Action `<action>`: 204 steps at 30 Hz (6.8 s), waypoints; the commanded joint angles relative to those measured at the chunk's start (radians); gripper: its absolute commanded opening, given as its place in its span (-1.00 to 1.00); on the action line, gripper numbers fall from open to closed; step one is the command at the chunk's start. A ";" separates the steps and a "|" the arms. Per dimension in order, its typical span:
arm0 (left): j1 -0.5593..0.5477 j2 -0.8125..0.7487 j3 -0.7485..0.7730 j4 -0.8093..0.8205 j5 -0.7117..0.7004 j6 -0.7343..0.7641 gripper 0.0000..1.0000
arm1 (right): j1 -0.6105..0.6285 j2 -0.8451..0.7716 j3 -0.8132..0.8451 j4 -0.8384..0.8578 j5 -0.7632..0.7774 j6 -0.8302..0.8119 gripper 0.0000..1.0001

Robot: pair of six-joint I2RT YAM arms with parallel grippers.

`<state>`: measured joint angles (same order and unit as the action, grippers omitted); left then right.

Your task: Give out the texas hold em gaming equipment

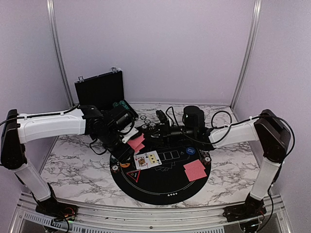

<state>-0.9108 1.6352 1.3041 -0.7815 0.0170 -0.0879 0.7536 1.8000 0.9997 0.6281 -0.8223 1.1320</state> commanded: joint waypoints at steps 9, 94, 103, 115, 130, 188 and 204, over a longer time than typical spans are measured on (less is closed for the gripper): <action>0.007 -0.041 -0.015 0.021 -0.011 0.007 0.00 | -0.050 -0.092 -0.032 -0.023 -0.005 -0.030 -1.00; 0.061 -0.096 -0.072 0.037 -0.001 0.024 0.00 | 0.154 -0.110 -0.049 -0.572 0.998 -1.552 -1.00; 0.062 -0.094 -0.072 0.042 0.003 0.023 0.00 | 0.192 -0.104 -0.066 -0.623 0.998 -1.495 -0.91; 0.062 -0.084 -0.069 0.044 0.011 0.029 0.00 | 0.205 -0.232 -0.186 -0.720 1.023 -1.308 -0.43; 0.064 -0.092 -0.071 0.050 0.015 0.022 0.00 | 0.171 -0.264 -0.186 -0.644 0.848 -1.010 -0.07; 0.216 -0.139 -0.153 0.078 0.018 0.012 0.01 | 0.408 0.317 0.601 -1.193 0.863 -0.771 0.88; 0.227 -0.153 -0.169 0.089 0.026 0.011 0.01 | 0.420 0.381 0.654 -1.209 0.906 -0.780 0.62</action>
<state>-0.6914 1.5196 1.1469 -0.7166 0.0284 -0.0711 1.1641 2.1609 1.6077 -0.5678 0.0631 0.3504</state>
